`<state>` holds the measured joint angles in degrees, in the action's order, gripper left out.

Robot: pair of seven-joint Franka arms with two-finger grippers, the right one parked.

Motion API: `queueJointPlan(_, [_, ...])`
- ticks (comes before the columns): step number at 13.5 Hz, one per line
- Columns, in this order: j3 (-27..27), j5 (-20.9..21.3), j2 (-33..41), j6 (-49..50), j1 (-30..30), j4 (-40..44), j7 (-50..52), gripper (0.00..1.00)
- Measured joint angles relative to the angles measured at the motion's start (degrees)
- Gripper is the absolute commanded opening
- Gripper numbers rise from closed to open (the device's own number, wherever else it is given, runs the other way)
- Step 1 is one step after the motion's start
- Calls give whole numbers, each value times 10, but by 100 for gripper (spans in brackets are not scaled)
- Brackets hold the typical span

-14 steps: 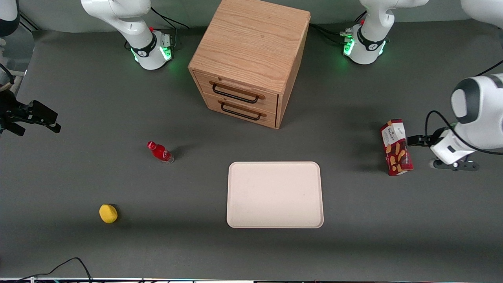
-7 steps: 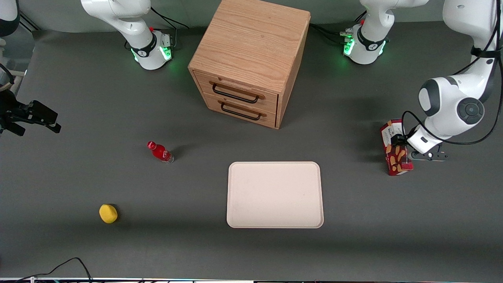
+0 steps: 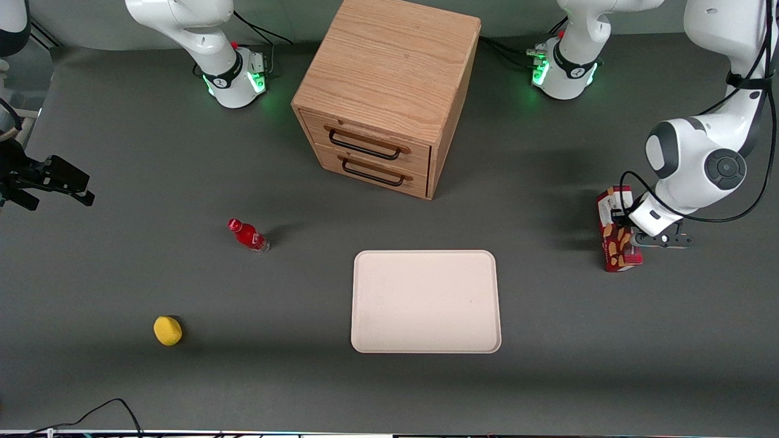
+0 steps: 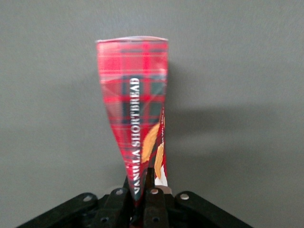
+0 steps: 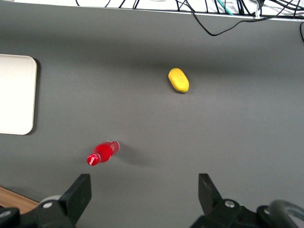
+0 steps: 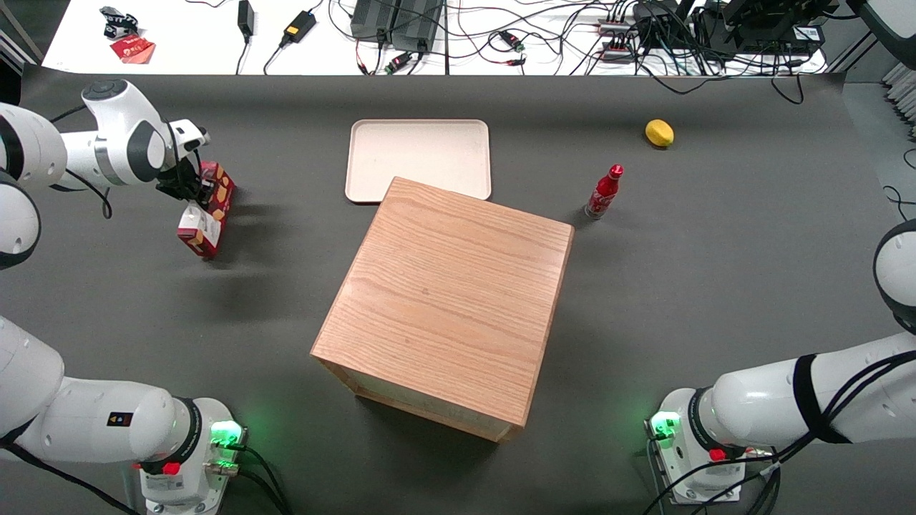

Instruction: Place red cookie box on tray

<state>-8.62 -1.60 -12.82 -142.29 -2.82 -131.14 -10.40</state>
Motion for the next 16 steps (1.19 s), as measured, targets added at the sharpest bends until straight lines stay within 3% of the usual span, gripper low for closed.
queueJointPlan(3, [6, -1, 28, 121, -1, 89, 0, 0])
queueJointPlan(6, [30, -7, 42, 323, -2, 267, 21, 0])
queueJointPlan(9, [81, -30, 16, 471, -6, 434, 112, 0])
queueJointPlan(12, [169, -34, -32, 464, -9, 480, 205, 0])
queueJointPlan(14, [228, -29, -88, 374, -14, 479, 262, 0])
queueJointPlan(16, [264, 9, -157, 284, -20, 478, 297, 0])
